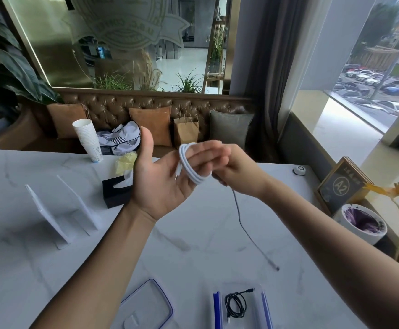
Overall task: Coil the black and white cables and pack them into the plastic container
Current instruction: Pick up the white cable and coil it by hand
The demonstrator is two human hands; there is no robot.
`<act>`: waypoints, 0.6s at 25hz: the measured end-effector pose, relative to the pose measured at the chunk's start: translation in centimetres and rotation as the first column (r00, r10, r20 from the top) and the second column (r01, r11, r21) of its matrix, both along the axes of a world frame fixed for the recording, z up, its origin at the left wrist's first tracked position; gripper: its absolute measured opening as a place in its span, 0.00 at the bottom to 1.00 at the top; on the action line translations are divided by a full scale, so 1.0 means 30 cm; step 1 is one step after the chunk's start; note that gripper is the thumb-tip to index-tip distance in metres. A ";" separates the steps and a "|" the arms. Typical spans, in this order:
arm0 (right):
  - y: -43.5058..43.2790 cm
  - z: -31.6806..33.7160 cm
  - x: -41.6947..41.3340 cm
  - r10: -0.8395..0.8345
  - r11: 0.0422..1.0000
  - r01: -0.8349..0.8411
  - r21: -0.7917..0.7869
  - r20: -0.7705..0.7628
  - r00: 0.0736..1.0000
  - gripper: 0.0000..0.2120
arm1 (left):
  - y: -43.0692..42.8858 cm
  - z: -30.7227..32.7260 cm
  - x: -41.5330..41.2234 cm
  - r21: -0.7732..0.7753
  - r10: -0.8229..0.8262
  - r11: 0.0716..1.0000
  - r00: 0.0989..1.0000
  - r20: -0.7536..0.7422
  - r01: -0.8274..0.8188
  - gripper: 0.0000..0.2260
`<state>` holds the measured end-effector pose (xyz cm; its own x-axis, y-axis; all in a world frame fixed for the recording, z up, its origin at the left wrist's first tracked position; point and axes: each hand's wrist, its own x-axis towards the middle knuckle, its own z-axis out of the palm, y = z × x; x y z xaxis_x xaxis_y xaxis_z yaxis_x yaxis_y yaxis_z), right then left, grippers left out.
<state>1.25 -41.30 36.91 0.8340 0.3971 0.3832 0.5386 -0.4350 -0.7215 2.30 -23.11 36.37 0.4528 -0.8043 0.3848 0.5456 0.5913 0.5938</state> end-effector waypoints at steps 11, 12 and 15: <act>-0.025 -0.049 -0.005 -0.087 0.943 0.083 -0.321 0.001 0.996 0.06 | -0.028 0.018 0.016 0.260 0.634 0.729 0.768 0.094 -0.633 0.42; -0.032 -0.042 -0.002 -0.092 0.937 0.096 -0.335 0.029 0.995 0.06 | -0.033 0.018 0.018 0.296 0.649 0.691 0.746 0.147 -0.660 0.40; -0.052 -0.008 -0.003 -0.093 0.908 0.133 -0.398 0.118 0.989 0.06 | -0.033 0.014 0.032 0.393 0.656 0.566 0.684 0.318 -0.725 0.36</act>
<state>1.16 -42.85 36.68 0.8503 0.4396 0.2892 0.5254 -0.7403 -0.4194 3.26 -24.10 36.80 0.9229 -0.3503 0.1600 -0.0090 0.3956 0.9184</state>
